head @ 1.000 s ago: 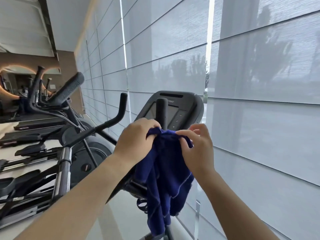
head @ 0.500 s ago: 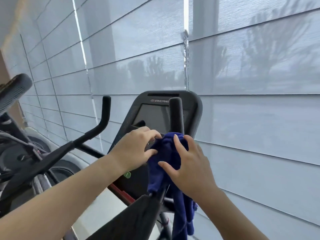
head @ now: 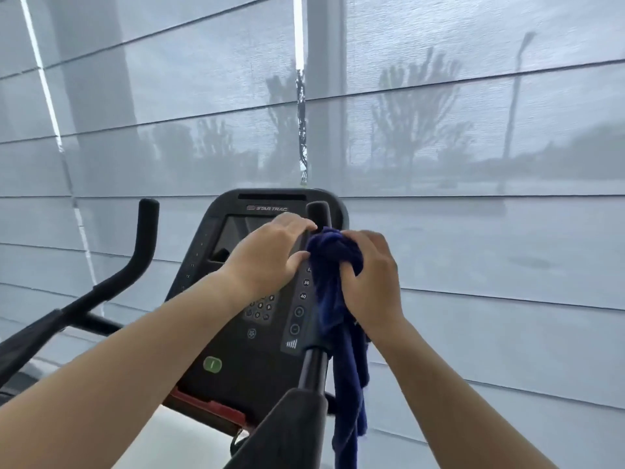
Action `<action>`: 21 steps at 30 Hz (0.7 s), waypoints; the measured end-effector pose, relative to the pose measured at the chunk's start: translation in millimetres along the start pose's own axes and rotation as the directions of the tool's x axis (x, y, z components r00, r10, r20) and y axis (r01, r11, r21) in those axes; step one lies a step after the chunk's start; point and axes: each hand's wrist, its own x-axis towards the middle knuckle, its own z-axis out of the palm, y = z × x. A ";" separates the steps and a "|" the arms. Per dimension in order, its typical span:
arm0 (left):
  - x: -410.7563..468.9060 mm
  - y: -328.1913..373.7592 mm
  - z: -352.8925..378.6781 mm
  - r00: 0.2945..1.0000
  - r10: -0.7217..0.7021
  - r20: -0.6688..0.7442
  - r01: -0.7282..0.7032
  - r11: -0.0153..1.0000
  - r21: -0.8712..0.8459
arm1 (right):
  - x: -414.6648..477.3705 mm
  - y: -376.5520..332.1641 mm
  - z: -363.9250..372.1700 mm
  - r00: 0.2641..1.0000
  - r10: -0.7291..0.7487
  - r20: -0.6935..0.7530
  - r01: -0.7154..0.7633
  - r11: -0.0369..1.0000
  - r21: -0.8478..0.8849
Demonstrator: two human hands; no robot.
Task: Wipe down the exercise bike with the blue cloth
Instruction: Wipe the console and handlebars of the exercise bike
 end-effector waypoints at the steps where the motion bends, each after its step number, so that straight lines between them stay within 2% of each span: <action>1: 8.4 -1.6 -3.4 0.999 0.008 -0.036 -0.009 1.000 -0.005 | 11.8 -3.2 1.1 0.999 -0.028 -0.035 0.028 1.000 -0.001; 4: 31.3 -5.7 -10.8 0.999 0.002 -0.053 -0.001 1.000 0.020 | 35.6 -11.1 14.5 0.999 -0.042 -0.015 0.042 0.999 0.021; 6: 43.2 -10.5 -9.5 0.999 -0.004 0.052 -0.001 0.996 0.087 | 35.4 -11.1 28.3 0.996 -0.002 0.090 0.001 1.000 0.005; 8: 48.3 -16.3 -3.8 0.985 -0.004 0.171 -0.017 0.992 0.122 | 25.2 -3.8 39.6 0.985 -0.001 0.173 0.016 0.996 -0.085; 11: 45.5 -24.6 5.7 0.981 0.007 0.194 -0.028 0.994 0.105 | 10.0 5.0 43.6 0.977 -0.016 0.211 0.059 0.978 -0.199; 17: 43.1 -28.3 1.6 0.976 0.058 0.209 -0.087 0.988 0.129 | 9.2 -4.5 60.8 0.984 0.019 0.175 0.046 0.931 -0.362; 21: 44.9 -28.3 -11.2 0.959 0.068 0.277 -0.099 0.990 0.100 | 28.9 -5.1 70.9 0.993 0.014 0.115 0.044 0.870 -0.491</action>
